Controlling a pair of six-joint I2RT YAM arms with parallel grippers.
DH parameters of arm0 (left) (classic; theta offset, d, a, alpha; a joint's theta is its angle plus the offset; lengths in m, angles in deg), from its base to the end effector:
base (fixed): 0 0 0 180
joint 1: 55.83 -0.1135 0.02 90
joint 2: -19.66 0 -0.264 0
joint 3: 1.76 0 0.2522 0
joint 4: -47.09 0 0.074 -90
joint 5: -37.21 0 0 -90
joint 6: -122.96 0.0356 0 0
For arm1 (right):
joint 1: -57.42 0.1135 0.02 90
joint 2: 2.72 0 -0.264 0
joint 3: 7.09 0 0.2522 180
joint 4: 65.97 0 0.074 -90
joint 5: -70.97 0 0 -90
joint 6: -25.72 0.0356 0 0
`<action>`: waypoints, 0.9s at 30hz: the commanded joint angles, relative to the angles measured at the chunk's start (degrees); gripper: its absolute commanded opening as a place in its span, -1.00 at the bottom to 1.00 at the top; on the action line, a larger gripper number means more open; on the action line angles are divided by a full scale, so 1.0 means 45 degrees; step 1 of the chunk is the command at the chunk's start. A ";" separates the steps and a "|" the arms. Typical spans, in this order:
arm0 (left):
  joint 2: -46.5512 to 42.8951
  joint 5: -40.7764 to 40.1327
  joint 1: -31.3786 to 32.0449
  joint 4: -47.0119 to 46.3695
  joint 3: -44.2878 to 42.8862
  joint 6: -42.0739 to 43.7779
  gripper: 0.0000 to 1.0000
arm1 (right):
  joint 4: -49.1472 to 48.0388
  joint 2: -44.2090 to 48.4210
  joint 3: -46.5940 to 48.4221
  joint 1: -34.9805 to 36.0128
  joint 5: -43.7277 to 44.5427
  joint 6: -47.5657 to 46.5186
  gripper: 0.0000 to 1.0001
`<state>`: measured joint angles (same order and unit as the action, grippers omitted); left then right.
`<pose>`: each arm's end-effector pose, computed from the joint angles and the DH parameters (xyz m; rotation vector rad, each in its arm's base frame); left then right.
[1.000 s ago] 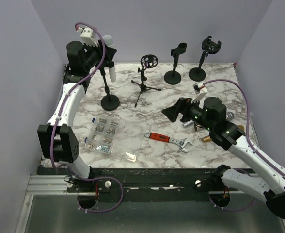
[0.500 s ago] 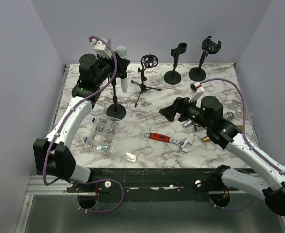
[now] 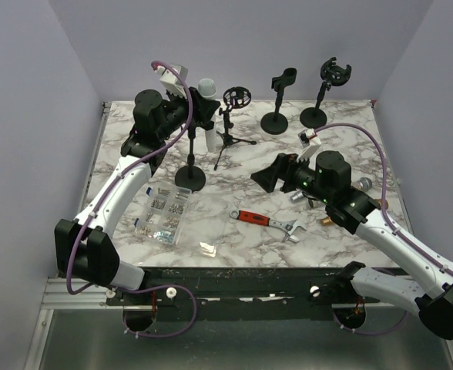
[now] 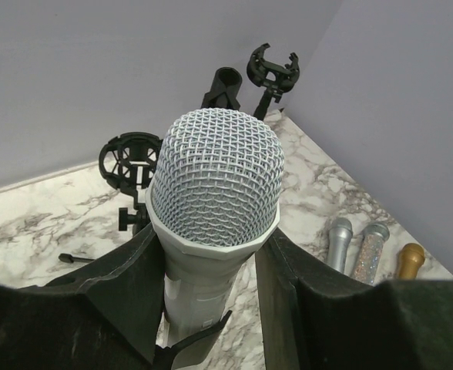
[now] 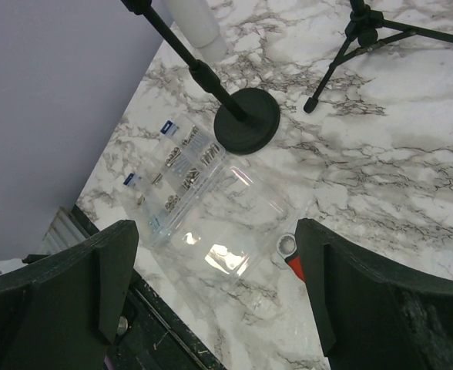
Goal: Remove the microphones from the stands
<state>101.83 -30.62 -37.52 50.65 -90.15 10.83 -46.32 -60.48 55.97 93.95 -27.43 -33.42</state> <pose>0.3201 -0.1201 0.4073 0.2676 1.5678 -0.8505 0.1866 0.1447 0.3330 -0.2048 1.9169 0.9466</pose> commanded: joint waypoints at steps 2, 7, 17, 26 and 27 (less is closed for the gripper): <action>-0.0302 0.1014 0.0190 0.0300 0.0365 -0.1196 -1.00 | -0.0301 -0.0190 0.0039 0.0026 -0.0270 0.0098 0.81; -0.0624 0.1039 0.0380 -0.0376 0.1151 -0.1572 -1.00 | -0.0429 -0.0343 0.0012 0.0026 -0.0373 0.0176 0.81; -0.0528 -0.0131 0.0366 0.2007 0.0042 -0.0620 -0.37 | -0.0508 -0.0568 0.0054 0.0026 -0.0420 0.0273 0.81; -0.0548 -0.1022 0.0212 0.2570 -0.0363 -0.0469 -0.36 | -0.0625 -0.0677 -0.0065 0.0026 -0.0514 0.0390 0.81; -0.0578 -0.0973 0.0210 0.2524 -0.0348 -0.0345 -0.43 | -0.0625 -0.0679 -0.0065 0.0016 -0.0533 0.0409 0.81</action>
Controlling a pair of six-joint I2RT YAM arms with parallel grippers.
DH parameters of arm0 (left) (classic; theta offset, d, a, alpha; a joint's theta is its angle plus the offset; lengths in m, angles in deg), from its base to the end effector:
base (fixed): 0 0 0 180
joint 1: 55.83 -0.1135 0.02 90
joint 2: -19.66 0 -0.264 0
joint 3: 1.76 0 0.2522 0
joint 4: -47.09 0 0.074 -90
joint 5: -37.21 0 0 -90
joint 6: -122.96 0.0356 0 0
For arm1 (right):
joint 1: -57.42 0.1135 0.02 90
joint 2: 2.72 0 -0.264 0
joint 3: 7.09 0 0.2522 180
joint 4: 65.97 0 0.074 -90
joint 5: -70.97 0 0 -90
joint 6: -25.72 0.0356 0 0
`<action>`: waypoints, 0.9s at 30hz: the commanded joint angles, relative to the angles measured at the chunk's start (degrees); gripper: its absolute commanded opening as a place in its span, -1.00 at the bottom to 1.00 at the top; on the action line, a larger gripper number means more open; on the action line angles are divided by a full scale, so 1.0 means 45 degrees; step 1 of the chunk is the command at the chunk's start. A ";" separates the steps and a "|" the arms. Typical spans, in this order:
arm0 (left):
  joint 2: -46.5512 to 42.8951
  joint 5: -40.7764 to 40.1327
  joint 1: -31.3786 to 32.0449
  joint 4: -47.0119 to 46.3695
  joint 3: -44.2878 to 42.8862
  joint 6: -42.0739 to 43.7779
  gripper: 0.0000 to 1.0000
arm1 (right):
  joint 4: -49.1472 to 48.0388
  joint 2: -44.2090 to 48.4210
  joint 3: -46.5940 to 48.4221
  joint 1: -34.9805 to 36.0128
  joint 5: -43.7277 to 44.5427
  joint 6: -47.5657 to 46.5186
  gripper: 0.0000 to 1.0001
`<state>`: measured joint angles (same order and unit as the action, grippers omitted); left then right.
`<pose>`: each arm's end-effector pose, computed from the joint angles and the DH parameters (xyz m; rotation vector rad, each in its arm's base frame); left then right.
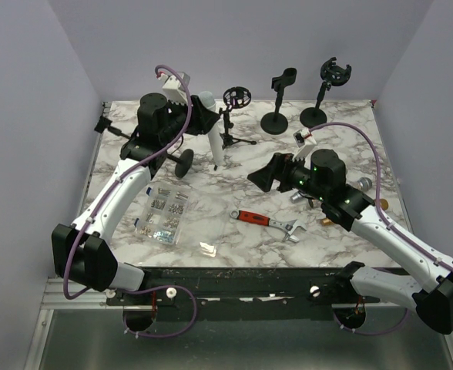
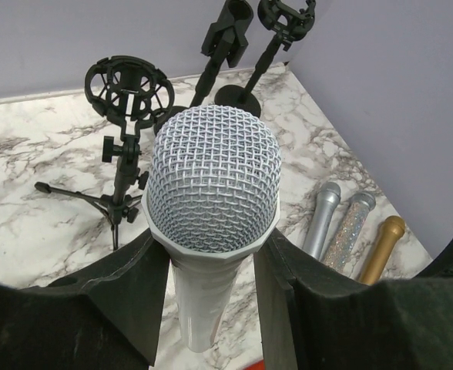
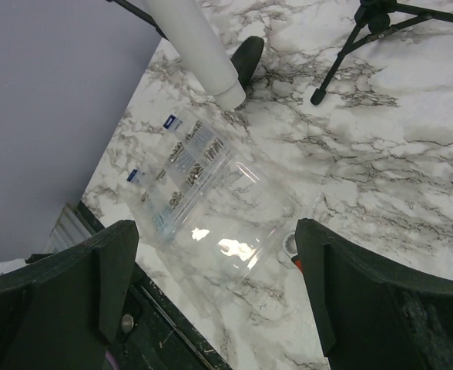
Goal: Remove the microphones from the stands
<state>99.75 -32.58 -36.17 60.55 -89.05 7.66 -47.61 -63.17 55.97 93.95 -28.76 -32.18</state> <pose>0.3081 -0.1231 0.3935 0.1909 1.7415 -0.8778 0.1947 0.1517 0.3250 -0.2016 1.9504 0.9726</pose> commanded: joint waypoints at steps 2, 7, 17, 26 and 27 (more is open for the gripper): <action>-0.0191 -0.0421 -0.0092 0.0249 -0.0524 0.0470 -0.68 | -0.0338 -0.0047 -0.0123 0.0026 -0.0237 0.0143 0.81; -0.0026 -0.0406 -0.0129 0.0887 -0.0754 0.0117 -1.00 | -0.0417 -0.0080 -0.0208 0.0026 -0.0225 0.0206 0.81; 0.0517 0.1654 -0.0245 0.0283 -0.1003 -0.1603 -1.00 | -0.0065 0.0346 0.0006 0.0026 0.0507 -0.0178 0.81; 0.2716 0.6626 0.0147 -0.2844 -0.1259 -0.5262 -1.00 | 0.0760 0.0129 0.0880 0.0026 0.0913 -0.1340 0.87; 0.2827 0.6870 0.0291 -0.2895 -0.1248 -0.5369 -1.00 | 0.0740 -0.0045 0.1037 0.0026 0.0622 -0.1355 0.88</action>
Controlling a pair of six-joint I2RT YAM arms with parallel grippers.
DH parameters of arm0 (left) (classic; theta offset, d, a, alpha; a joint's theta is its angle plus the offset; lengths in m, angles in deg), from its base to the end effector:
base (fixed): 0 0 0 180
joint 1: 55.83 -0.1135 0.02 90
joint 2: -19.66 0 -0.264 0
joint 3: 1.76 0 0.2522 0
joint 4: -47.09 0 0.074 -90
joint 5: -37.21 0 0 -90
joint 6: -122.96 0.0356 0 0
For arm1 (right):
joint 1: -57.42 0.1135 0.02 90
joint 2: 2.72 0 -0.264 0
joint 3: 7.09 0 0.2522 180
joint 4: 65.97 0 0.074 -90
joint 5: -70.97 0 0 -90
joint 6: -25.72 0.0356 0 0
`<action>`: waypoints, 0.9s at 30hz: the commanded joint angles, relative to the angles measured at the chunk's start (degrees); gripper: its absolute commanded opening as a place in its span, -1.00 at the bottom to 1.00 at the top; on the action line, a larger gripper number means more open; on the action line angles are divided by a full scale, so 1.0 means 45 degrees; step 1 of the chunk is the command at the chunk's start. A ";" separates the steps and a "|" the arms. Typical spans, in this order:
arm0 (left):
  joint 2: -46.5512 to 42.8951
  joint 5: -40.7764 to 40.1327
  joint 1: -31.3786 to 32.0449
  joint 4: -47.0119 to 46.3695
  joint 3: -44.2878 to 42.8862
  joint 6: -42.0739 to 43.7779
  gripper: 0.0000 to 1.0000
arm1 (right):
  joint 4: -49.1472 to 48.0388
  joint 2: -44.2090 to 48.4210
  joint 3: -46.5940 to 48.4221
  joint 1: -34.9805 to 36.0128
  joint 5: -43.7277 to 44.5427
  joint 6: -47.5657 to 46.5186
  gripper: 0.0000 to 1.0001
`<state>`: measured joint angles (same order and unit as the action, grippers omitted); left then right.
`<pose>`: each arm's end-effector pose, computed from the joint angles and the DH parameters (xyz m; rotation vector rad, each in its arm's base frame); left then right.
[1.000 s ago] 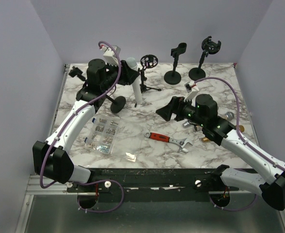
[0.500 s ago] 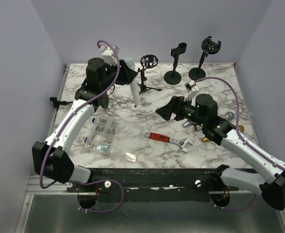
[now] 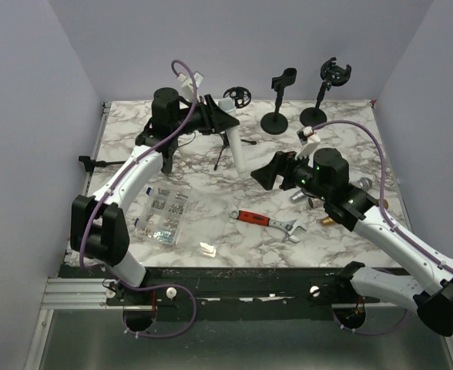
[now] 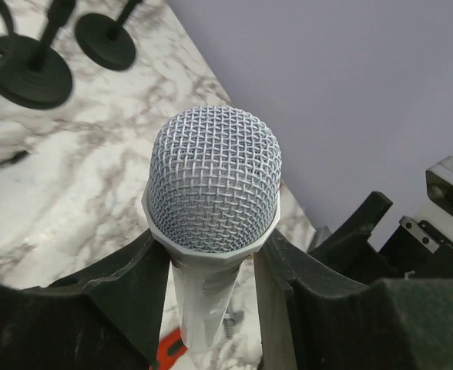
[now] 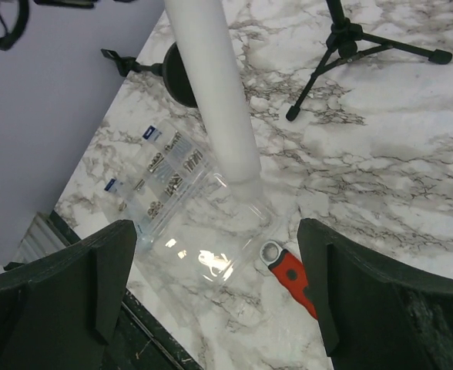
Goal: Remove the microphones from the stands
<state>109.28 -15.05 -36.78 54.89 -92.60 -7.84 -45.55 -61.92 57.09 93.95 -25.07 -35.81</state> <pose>0.3444 -0.1420 0.3712 0.1952 1.8362 -1.3086 0.1918 0.1468 0.3330 -0.2132 1.9218 0.8762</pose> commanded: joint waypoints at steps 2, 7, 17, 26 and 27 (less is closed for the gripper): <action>0.0730 0.3155 0.0848 -0.1643 -0.0206 -0.1892 -1.00 | 0.0194 -0.0742 0.1005 0.0026 -0.0712 -0.0554 0.89; 0.0354 0.3487 0.1577 -0.2450 0.0843 -0.2398 -1.00 | 0.0035 -0.1702 0.1153 0.0026 -0.0690 -0.0312 0.88; -0.0205 0.2700 0.1999 -0.0188 0.0936 -0.1315 -0.68 | -0.1362 -0.2055 -0.0080 0.0026 -0.0082 0.0754 -0.97; -0.1802 0.1075 0.0723 0.2670 0.0480 0.0547 0.78 | -0.0901 -0.2205 -0.0300 -0.0003 0.2269 0.1808 -0.99; -0.2059 0.0820 0.0497 0.3039 0.0515 0.0896 0.86 | -0.0744 -0.2278 -0.0205 -0.0023 0.2745 0.2018 -0.99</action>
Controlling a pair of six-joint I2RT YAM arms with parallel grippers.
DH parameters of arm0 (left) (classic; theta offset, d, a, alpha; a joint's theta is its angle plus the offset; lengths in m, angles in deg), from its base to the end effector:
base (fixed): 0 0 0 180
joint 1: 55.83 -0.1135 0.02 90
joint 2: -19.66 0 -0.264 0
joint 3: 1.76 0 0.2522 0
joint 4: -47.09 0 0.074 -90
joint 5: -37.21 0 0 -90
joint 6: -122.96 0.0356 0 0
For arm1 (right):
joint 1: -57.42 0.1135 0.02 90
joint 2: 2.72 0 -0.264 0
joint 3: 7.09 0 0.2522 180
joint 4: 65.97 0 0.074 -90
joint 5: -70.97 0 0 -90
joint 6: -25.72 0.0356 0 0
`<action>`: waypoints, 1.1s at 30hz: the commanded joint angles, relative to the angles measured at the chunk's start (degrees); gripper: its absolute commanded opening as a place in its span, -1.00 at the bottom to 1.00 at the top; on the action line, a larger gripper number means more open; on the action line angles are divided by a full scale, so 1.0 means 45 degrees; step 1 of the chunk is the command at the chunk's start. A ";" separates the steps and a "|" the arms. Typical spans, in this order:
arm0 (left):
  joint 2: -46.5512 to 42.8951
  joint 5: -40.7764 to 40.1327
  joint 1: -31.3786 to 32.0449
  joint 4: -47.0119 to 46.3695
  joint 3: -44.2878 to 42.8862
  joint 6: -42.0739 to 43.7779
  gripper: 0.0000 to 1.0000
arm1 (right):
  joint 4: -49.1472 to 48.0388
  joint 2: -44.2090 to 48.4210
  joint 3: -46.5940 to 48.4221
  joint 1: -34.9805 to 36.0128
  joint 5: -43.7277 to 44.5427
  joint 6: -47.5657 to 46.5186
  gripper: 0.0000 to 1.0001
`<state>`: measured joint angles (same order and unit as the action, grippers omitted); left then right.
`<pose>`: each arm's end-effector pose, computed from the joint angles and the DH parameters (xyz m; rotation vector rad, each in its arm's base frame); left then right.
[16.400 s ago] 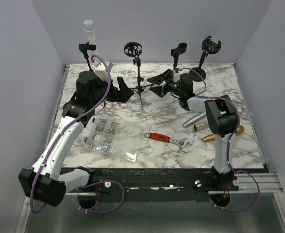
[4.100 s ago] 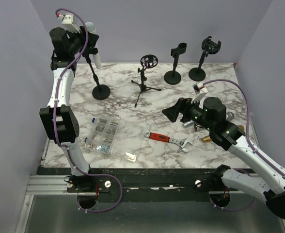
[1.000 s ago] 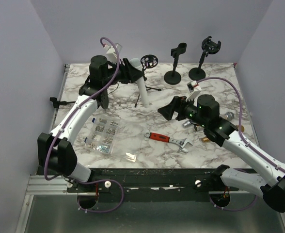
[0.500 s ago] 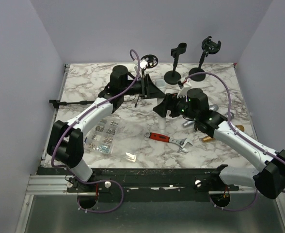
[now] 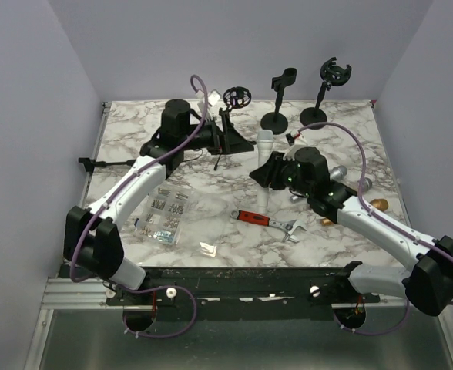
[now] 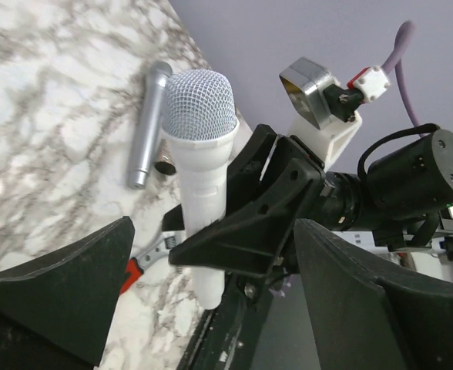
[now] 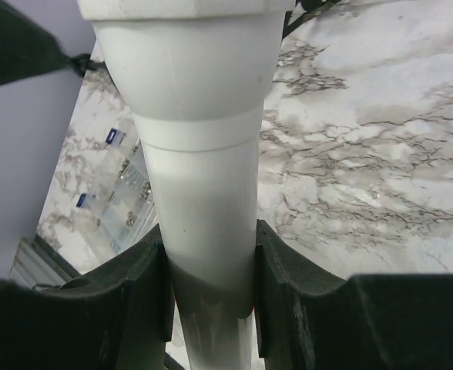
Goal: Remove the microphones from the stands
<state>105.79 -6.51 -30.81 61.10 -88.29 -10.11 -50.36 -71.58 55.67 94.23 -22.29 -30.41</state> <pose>0.3065 -0.1714 0.3555 0.3364 1.9975 -1.5256 0.2208 0.1678 0.2924 -0.0922 2.0493 0.8522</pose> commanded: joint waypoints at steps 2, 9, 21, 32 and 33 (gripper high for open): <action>-0.1774 -0.1588 -0.1297 0.2533 -0.0293 0.2102 0.89 | 0.0773 -0.0388 0.0337 -0.0180 0.3227 0.1277 -0.99; -0.3512 -0.2016 -0.3392 0.3834 0.0904 0.3106 0.91 | 0.3107 -0.2397 0.2028 -0.1457 0.5895 0.3774 -0.99; -0.4576 -0.3530 -0.3722 0.4441 0.1677 0.4805 0.91 | 0.6085 -0.8802 0.5824 -0.4239 0.5955 0.5974 -0.91; -0.4833 -0.3482 -0.3915 0.4186 0.2016 0.4670 0.91 | 0.6440 -0.8806 0.4696 -0.4237 0.6445 0.7413 -0.79; -0.4808 -0.3465 -0.3951 0.4175 0.2021 0.4640 0.91 | 0.6407 -0.8626 0.4485 -0.4246 0.6505 0.7386 -0.77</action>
<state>85.09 -21.31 -47.64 80.35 -79.87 10.48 -24.50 -113.24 80.02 75.06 3.04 0.06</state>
